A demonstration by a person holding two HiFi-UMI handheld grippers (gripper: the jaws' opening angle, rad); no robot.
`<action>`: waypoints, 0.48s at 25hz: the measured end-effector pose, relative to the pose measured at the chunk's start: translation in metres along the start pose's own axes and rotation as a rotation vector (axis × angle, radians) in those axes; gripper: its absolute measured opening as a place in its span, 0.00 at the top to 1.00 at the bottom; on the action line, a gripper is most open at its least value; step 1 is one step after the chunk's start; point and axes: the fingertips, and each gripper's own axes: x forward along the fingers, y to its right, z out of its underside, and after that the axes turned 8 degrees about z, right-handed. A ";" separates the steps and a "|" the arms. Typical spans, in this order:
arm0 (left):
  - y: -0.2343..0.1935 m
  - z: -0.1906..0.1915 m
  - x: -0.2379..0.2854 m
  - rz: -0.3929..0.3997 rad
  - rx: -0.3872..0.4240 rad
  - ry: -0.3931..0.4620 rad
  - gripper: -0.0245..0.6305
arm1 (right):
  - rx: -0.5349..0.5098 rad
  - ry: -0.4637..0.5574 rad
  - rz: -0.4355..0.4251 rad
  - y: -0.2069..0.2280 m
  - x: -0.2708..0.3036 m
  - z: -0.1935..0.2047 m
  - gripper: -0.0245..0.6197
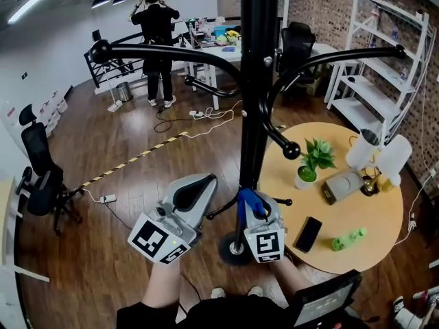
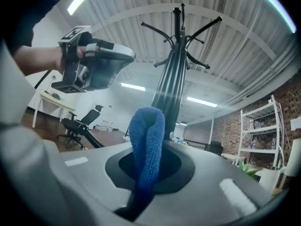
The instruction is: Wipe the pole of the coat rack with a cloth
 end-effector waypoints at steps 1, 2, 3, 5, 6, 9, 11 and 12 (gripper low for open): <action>0.001 0.001 -0.001 -0.002 -0.002 -0.003 0.97 | 0.014 -0.026 -0.006 -0.002 0.000 0.009 0.94; 0.002 0.003 -0.001 -0.003 -0.005 -0.006 0.97 | 0.020 -0.048 -0.011 -0.005 -0.001 0.016 0.94; 0.003 0.003 -0.002 -0.003 -0.007 -0.009 0.97 | 0.021 -0.067 -0.018 -0.007 -0.002 0.023 0.94; 0.004 0.004 -0.004 -0.007 -0.008 -0.013 0.97 | 0.017 -0.100 -0.039 -0.013 -0.001 0.034 0.94; 0.004 0.003 -0.005 -0.009 -0.008 -0.014 0.97 | 0.013 -0.113 -0.049 -0.016 -0.001 0.038 0.94; 0.005 0.002 -0.006 -0.009 -0.005 -0.013 0.97 | 0.013 -0.137 -0.064 -0.021 0.000 0.045 0.94; 0.005 0.001 -0.007 -0.010 -0.004 -0.011 0.97 | 0.021 -0.142 -0.060 -0.020 -0.001 0.044 0.94; 0.004 0.001 -0.008 -0.011 -0.003 -0.010 0.97 | 0.025 -0.133 -0.049 -0.017 -0.001 0.039 0.94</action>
